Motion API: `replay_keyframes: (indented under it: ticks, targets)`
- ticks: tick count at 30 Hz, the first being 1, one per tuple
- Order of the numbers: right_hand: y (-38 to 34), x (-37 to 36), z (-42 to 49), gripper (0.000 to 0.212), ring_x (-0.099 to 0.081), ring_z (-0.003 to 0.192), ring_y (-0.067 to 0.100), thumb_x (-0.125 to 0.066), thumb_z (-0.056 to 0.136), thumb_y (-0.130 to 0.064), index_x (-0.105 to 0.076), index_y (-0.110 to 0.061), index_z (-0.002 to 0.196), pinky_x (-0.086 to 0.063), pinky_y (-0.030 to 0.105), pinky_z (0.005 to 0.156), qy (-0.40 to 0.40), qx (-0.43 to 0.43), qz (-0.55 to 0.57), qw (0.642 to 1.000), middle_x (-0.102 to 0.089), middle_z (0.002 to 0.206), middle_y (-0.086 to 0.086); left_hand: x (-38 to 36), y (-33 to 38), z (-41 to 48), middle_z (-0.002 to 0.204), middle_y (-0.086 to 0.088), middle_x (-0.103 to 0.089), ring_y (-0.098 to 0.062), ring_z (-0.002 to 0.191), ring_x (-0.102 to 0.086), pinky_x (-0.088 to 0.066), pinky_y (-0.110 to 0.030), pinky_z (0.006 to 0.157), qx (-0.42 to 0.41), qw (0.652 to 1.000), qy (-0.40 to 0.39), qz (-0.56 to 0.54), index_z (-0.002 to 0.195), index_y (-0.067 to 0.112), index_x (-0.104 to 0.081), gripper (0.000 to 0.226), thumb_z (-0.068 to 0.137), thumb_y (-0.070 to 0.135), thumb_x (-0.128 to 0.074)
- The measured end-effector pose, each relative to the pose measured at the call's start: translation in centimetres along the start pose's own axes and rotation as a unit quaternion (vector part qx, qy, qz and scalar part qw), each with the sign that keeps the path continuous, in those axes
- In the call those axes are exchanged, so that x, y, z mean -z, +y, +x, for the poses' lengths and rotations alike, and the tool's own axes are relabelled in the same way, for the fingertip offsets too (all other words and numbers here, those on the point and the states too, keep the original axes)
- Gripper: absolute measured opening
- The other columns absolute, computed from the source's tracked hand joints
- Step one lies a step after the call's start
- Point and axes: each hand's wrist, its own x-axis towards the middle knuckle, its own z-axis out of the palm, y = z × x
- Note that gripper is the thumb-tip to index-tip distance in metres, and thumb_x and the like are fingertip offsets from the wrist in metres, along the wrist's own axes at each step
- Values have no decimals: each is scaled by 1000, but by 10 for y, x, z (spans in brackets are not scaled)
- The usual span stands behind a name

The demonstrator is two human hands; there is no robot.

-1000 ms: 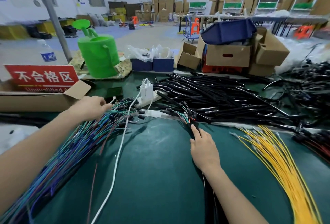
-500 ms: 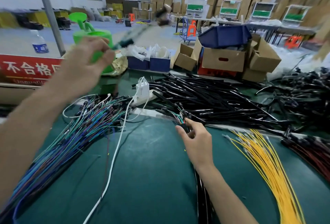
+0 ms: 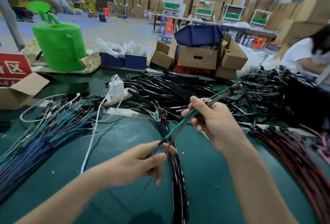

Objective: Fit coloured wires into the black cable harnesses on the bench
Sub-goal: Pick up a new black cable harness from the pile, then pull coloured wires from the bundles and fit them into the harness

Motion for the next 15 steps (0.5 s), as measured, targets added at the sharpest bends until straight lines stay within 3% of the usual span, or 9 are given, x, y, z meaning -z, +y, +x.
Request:
replay_keyframes:
  ticks: [2, 4, 9, 11, 13, 15]
  targets:
    - [-33, 16, 10, 26, -42, 35, 5, -56, 94, -20, -53, -8, 71, -31, 14, 32, 37, 38, -20, 998, -65, 55, 4, -1, -1, -11, 55, 5, -48, -8, 49, -38, -28, -18, 50, -34, 998, 23, -42, 107, 11, -63, 36, 97, 36, -39]
    - [-69, 31, 24, 27, -38, 33, 4, -57, 94, -22, -51, -9, 71, -30, 12, 32, 74, 84, -51, 992, -61, 50, 0, -1, 5, -23, 55, 7, -41, -11, 52, -34, -29, -21, 53, -77, 994, 44, -69, 97, 12, -70, 43, 95, 45, -43]
    - [-123, 40, 77, 25, -43, 39, 5, -62, 91, -21, -52, -8, 73, -32, 14, 37, 95, 144, -79, 982, -60, 48, -3, -25, 12, -17, 53, 12, -37, -8, 49, -37, -42, -19, 55, -94, 979, -3, -183, 82, 20, -69, 31, 86, 49, -58]
    - [-116, 41, 97, 21, -56, 55, 7, -65, 88, -20, -58, -1, 83, -45, 14, 45, 79, 115, -105, 985, -64, 65, 2, -41, 6, 4, 55, 8, -32, -10, 45, -34, -41, -20, 48, -53, 961, 11, -270, 83, 20, -67, 25, 89, 43, -57]
    - [-89, 52, 106, 41, -63, 79, 17, -68, 86, -22, -58, 10, 110, -54, 16, 55, 65, 24, -172, 983, -62, 98, 13, -50, -8, 30, 56, 5, -28, -9, 44, -26, -33, -18, 41, 0, 946, 58, -319, 89, 17, -62, 23, 93, 37, -53]
    - [-44, 73, 100, 43, -62, 72, 20, -70, 86, -18, -59, 8, 118, -55, 20, 55, 80, -50, -334, 938, -60, 101, 17, -56, -27, 51, 56, 5, -28, -7, 43, -21, -22, -16, 38, 56, 930, 107, -347, 97, 12, -60, 24, 94, 31, -45]
